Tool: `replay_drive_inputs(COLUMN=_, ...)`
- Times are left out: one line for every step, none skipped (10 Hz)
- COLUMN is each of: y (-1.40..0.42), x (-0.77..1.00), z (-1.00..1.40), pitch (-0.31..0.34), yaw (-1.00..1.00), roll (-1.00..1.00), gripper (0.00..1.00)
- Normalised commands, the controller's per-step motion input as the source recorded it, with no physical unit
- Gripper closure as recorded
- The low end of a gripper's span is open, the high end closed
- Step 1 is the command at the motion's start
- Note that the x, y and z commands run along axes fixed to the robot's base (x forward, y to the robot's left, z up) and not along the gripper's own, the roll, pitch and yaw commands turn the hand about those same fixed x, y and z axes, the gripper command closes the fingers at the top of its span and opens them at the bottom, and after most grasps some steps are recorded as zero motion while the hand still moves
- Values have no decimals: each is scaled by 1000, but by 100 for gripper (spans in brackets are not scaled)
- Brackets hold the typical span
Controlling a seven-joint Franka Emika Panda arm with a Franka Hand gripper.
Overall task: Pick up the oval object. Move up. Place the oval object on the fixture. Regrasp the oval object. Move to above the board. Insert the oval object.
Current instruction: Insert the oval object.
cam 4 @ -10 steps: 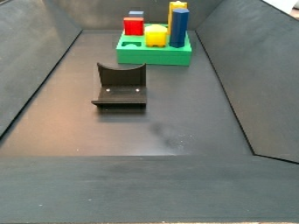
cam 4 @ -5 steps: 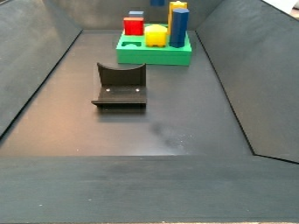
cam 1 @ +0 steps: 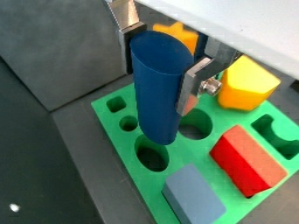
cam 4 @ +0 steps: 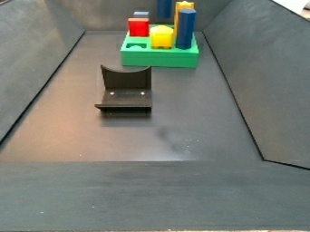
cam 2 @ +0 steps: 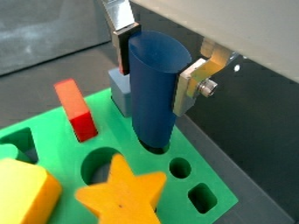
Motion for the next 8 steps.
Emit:
replay_drive_inputs(y=-97, x=0, z=-517, pitch=-66, yaw=111, roll=166, gripper=100)
replay_drive_inputs(y=-66, x=137, z=-580, pitch=-74, yaw=123, roll=74, gripper=100)
replay_drive_inputs(y=-111, x=131, z=-591, pitch=-84, yaw=100, roll=81, gripper=100)
replay_drive_inputs(y=-131, x=126, z=-554, pitch=-81, yaw=91, roll=84, gripper=100)
replay_drive_inputs(y=-131, x=146, z=-509, pitch=-83, yaw=89, roll=60, gripper=100)
replay_drive_inputs(y=-120, x=17, z=-326, pitch=-91, yaw=0, roll=0, gripper=100)
replay_drive_inputs(y=-11, x=29, z=0, pitch=0, yaw=0, roll=0, gripper=100)
replay_drive_inputs(y=-46, x=126, z=-149, pitch=-13, yaw=89, roll=7, gripper=100)
